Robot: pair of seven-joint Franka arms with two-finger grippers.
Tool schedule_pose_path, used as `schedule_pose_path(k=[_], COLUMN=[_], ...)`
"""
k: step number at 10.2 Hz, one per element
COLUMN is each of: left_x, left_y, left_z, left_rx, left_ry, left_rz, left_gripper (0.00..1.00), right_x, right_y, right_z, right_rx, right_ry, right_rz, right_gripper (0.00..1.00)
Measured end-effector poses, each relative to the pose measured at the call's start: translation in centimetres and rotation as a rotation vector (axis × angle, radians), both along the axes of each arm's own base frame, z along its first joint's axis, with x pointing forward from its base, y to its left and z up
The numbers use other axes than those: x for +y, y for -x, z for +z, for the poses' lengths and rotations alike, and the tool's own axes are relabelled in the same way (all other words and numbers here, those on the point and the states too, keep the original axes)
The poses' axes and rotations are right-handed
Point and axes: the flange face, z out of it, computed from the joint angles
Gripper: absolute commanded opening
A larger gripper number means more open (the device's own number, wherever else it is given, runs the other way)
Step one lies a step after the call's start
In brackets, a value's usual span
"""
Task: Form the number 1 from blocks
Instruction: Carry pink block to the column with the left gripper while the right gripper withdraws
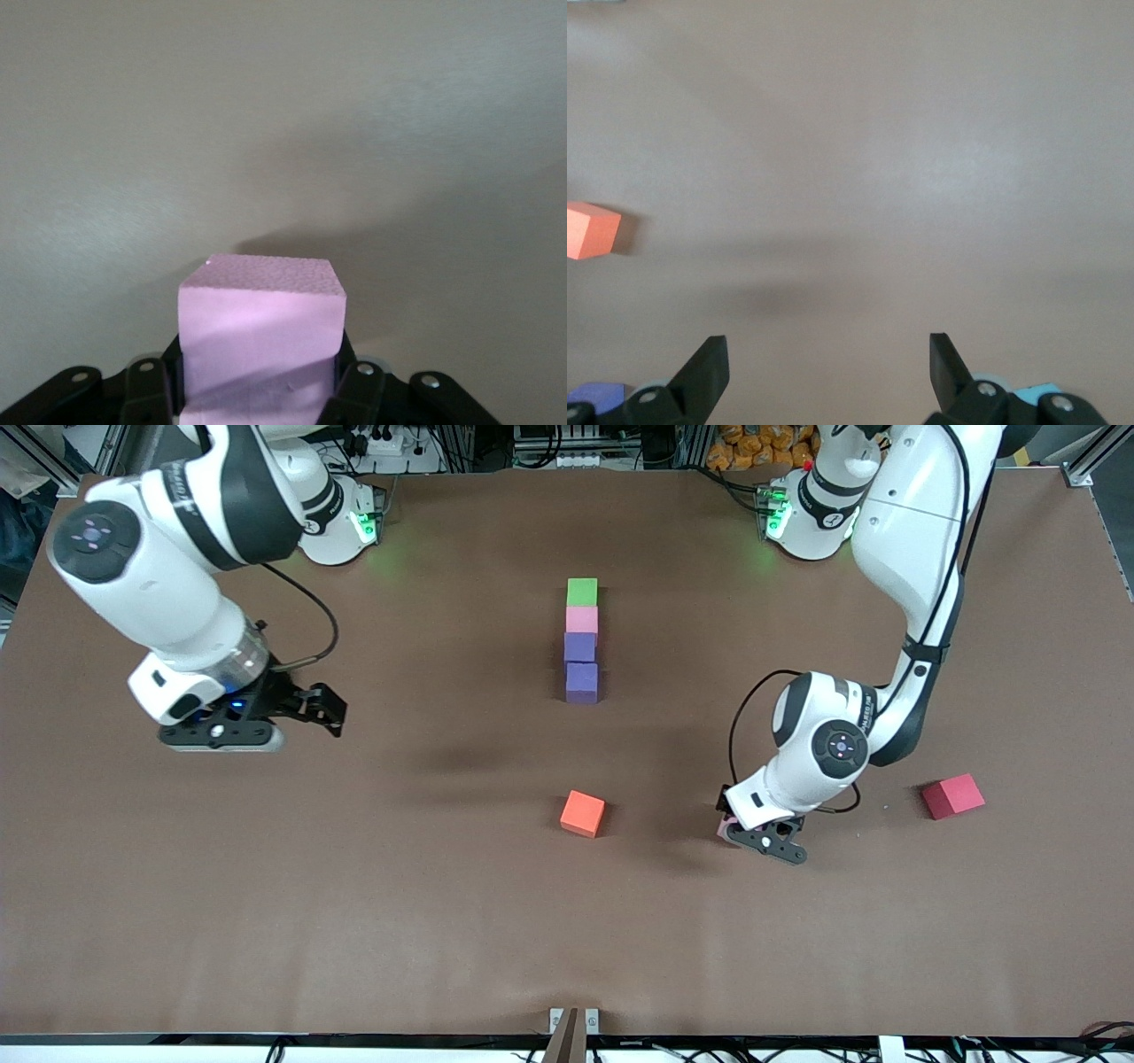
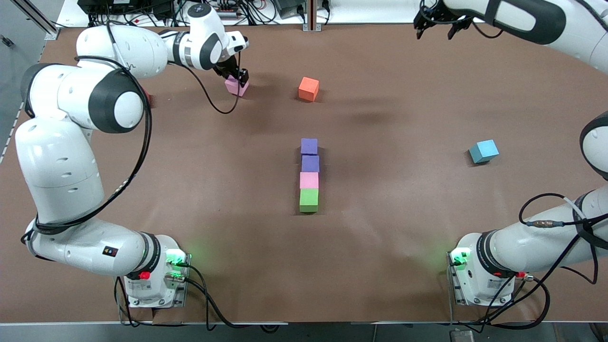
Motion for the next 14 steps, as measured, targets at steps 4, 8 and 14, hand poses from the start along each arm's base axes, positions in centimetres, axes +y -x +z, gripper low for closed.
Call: schedule_pose_path(k=[4, 8, 14], left_x=[-6.6, -12.9, -19.1], left_y=[4.3, 8.1, 13.0], left_z=[4.4, 4.5, 3.6], left_rx=[0.126, 0.162, 0.221], left_ry=[-0.009, -0.003, -0.013], left_rz=[0.105, 0.260, 0.453], left_gripper=[0.00, 0.00, 0.00], right_x=[-6.1, -11.4, -11.4], right_y=[-0.7, -1.1, -1.4], right_z=[4.0, 5.1, 4.7], right_rx=[0.038, 0.035, 0.037], right_ry=[0.016, 0.024, 0.024], right_rz=[-0.059, -0.049, -0.042], right_gripper=[1.00, 1.00, 1.00])
